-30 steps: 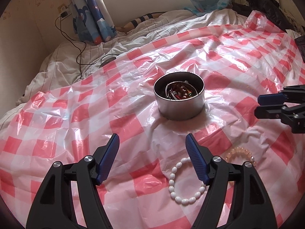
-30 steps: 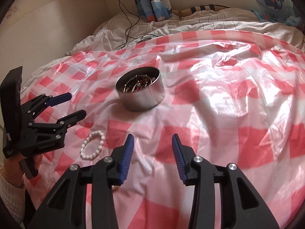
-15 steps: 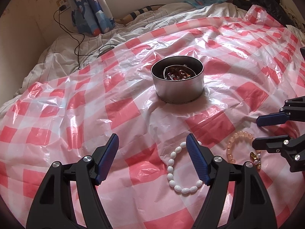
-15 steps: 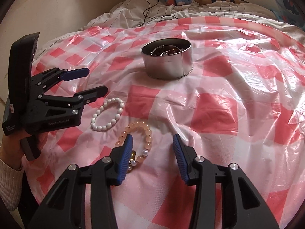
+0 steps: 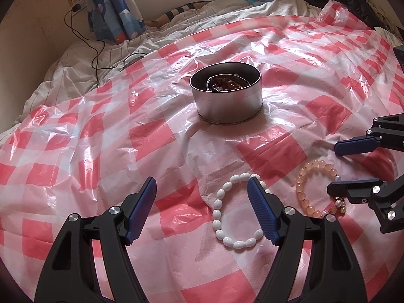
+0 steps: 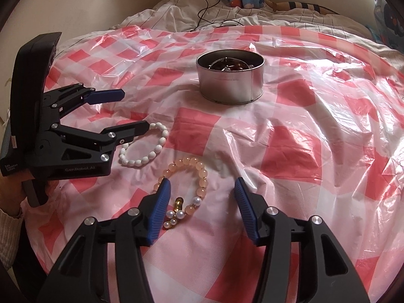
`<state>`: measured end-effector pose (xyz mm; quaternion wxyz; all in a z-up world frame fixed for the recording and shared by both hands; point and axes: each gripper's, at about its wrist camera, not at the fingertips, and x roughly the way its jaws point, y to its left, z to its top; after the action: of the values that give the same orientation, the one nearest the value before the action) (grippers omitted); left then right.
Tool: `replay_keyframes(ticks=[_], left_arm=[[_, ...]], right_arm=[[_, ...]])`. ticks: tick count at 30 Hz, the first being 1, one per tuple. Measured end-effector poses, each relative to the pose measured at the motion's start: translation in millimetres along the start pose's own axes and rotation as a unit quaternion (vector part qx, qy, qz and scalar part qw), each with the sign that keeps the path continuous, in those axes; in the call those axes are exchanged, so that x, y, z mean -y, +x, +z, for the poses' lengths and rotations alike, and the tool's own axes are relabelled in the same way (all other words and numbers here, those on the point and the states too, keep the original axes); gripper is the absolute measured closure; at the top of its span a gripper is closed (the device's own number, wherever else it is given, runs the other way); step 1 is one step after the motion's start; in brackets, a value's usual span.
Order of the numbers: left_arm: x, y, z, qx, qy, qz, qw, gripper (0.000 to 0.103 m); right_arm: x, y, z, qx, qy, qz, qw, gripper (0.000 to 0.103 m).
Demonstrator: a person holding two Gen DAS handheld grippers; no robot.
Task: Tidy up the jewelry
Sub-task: 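Move both open tools over the white and peach bead bracelets, then grasp the white bead bracelet with the left tool while the right tool grasps the peach bead bracelet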
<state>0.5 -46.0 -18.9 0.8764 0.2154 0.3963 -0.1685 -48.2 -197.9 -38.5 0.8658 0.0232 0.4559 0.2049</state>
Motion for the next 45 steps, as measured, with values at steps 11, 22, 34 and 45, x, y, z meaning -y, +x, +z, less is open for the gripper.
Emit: replay_keyframes(ticks=[11,22,34,45], left_arm=[[0,0,0,0.003,0.004,0.001,1.0000,0.032],[3,-5,1,0.011,0.013,0.005,0.9998,0.030],[-11,-9,2,0.016,-0.026,-0.050,0.9983,0.028],[-46,-1,-8,0.015,-0.091,-0.191,0.9772,0.028]], right_arm=[[-7,2,-1,-0.003,-0.019,-0.010,1.000,0.051],[-17,5,-4,-0.009,-0.053,-0.021,0.998,0.052],[-12,-3,-2,0.003,-0.037,0.001,0.999,0.095],[22,-23,9,0.038,0.012,-0.034,0.999,0.095]])
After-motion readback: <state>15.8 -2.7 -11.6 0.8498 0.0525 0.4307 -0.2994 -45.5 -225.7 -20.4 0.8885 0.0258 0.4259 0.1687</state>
